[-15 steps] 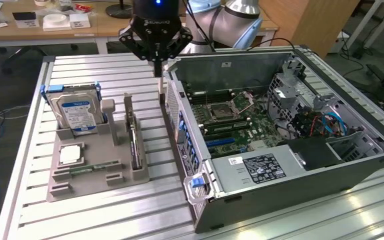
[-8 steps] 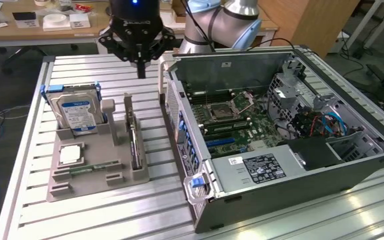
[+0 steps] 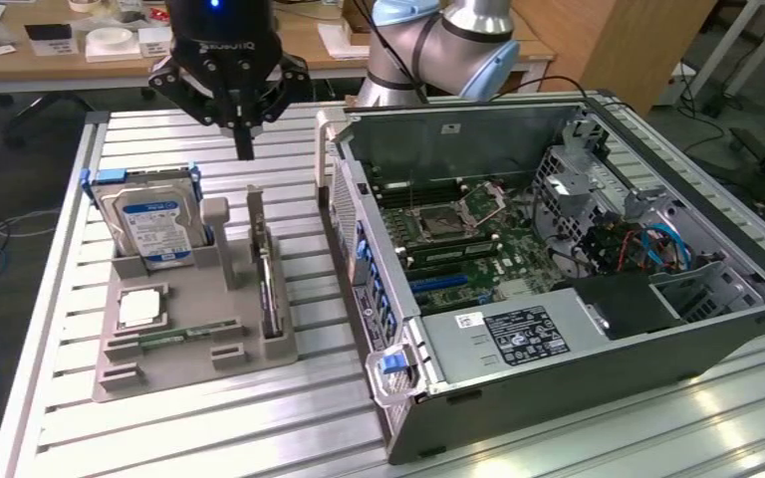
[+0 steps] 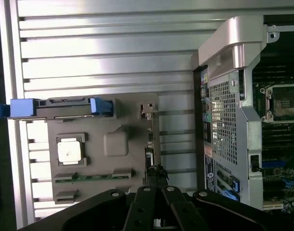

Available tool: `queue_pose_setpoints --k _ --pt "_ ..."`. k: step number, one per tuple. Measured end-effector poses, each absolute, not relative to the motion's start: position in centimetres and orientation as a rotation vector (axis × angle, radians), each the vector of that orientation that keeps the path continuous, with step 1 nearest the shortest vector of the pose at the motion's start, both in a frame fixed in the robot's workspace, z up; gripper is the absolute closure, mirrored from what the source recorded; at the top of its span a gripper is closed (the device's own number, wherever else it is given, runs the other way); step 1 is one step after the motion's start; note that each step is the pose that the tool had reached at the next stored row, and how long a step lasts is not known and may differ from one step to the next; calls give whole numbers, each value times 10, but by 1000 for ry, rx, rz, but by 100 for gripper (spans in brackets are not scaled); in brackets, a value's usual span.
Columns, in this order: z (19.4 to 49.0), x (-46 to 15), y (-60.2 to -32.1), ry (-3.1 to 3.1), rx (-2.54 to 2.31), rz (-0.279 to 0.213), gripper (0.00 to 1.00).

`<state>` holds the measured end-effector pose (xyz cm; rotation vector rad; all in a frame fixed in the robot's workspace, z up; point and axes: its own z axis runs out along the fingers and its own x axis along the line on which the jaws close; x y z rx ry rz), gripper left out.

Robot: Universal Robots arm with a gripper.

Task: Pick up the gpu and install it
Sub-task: 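Reach for the gpu, then pick up the gpu and move the gpu toward the slot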

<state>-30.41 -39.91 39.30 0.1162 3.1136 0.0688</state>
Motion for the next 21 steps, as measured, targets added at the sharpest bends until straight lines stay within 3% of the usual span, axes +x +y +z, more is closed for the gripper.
queue_pose_setpoints --k 17,19,21 --pt "393 -304 -399 3114 116 69 89" --pt "393 -304 -399 3114 116 69 76" --pt "393 -304 -399 3114 116 69 71"
